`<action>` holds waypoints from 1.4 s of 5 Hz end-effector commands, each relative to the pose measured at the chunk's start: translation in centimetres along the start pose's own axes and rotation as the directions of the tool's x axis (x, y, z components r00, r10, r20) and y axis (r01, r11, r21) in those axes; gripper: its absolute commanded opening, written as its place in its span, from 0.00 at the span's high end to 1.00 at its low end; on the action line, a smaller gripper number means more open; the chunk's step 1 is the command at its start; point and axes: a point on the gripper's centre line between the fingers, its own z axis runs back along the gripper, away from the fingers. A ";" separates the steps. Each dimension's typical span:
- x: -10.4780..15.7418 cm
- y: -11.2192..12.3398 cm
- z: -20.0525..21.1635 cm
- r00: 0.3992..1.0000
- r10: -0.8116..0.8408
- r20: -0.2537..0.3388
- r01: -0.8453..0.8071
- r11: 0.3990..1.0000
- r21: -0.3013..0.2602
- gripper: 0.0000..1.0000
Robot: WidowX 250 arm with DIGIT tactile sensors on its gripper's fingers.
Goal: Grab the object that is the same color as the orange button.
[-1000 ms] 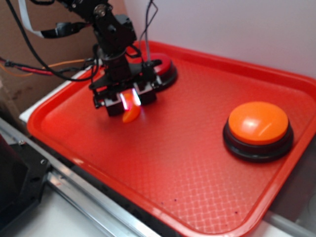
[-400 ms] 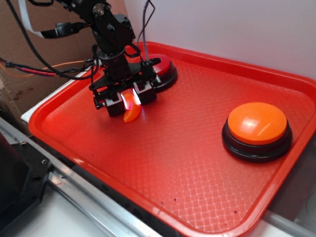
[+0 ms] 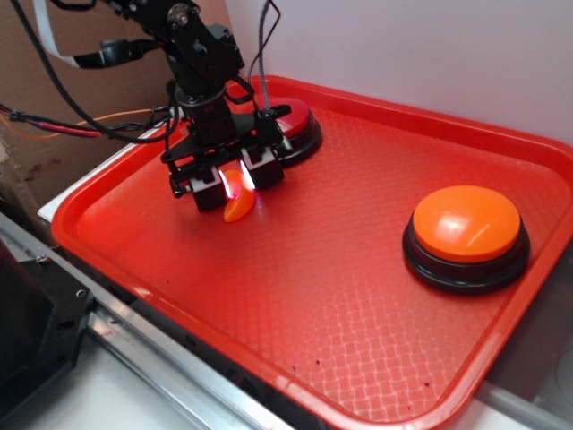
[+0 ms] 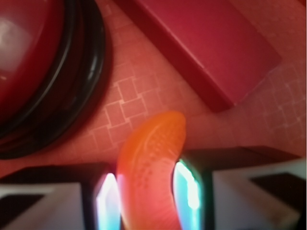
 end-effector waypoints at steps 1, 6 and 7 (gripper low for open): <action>0.9 0.3 3.9 0.999 0.007 0.032 -0.006 1.000 -0.028 1.00; -1.8 2.1 15.8 0.824 -0.564 -0.052 0.550 0.819 -0.160 1.00; -2.3 2.5 17.1 0.684 -0.728 -0.040 0.718 0.682 -0.140 1.00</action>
